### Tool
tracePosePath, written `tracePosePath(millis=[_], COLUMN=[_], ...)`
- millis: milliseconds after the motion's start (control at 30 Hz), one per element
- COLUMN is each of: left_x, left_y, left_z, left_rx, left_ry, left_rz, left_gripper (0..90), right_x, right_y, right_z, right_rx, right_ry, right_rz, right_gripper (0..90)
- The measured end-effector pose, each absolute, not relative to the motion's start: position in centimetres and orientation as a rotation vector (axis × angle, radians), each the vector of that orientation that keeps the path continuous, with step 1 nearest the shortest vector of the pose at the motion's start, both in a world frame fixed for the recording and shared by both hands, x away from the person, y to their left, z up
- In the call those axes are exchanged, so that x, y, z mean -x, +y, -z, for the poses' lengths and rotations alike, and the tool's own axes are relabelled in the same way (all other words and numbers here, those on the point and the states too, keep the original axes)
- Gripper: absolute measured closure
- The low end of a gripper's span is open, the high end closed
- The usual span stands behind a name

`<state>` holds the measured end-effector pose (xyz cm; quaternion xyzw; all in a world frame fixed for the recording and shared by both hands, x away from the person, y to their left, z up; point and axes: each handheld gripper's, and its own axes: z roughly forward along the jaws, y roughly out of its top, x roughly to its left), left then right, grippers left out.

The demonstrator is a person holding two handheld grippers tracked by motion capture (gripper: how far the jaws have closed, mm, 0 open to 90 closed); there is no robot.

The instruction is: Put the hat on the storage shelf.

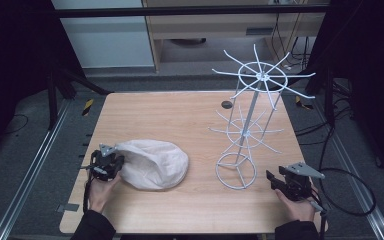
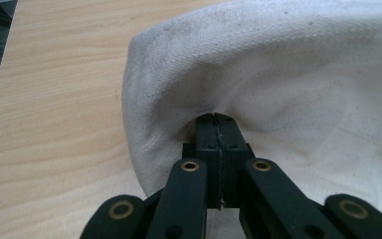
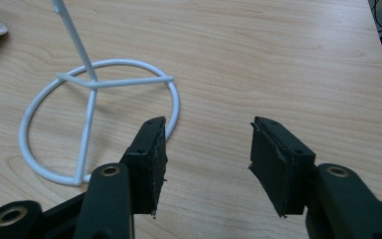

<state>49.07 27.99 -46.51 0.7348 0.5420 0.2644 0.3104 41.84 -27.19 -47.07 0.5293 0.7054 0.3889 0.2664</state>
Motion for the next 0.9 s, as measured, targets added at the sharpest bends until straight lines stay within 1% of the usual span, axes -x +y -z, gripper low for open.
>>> tracePosePath(millis=[33,167,267,333,400,500,633,733,900], left_x=[-49.7,-50.0,-49.0,-47.8,-46.7,-45.3,-44.7,-45.1,-46.6], left_y=[28.0,28.1,28.3,28.1,27.6,25.9,22.9,20.3,17.1], left_z=[46.6,46.6,45.8,44.8,43.7,41.7,40.4,40.3,40.6], left_rx=[-1.931,-1.915,-1.886,-1.861,-1.86,-1.835,-1.839,-1.885,-1.916], left_ry=[1.431,1.431,1.408,1.36,1.299,1.198,1.1,1.053,1.055], left_rz=[-0.697,-0.691,-0.675,-0.666,-0.689,-0.708,-0.703,-0.709,-0.68], left_gripper=[90.0,90.0,90.0,90.0,90.0,90.0,90.0,90.0,90.0], right_x=[-41.8,-41.9,-41.8,-41.8,-41.8,-41.8,-41.8,-41.8,-41.8], right_y=[-27.2,-27.2,-27.3,-27.3,-27.3,-27.3,-27.2,-27.2,-27.2], right_z=[47.1,47.1,47.1,47.0,47.0,47.0,47.0,47.0,47.0], right_rx=[-1.429,-1.421,-1.425,-1.421,-1.422,-1.419,-1.42,-1.41,-1.399], right_ry=[1.904,1.901,1.896,1.895,1.893,1.891,1.887,1.889,1.888], right_rz=[-1.048,-1.046,-1.051,-1.052,-1.057,-1.056,-1.06,-1.075,-1.068], right_gripper=[48.3,48.3,48.3,48.3,48.2,47.8,47.6,47.3,47.3])
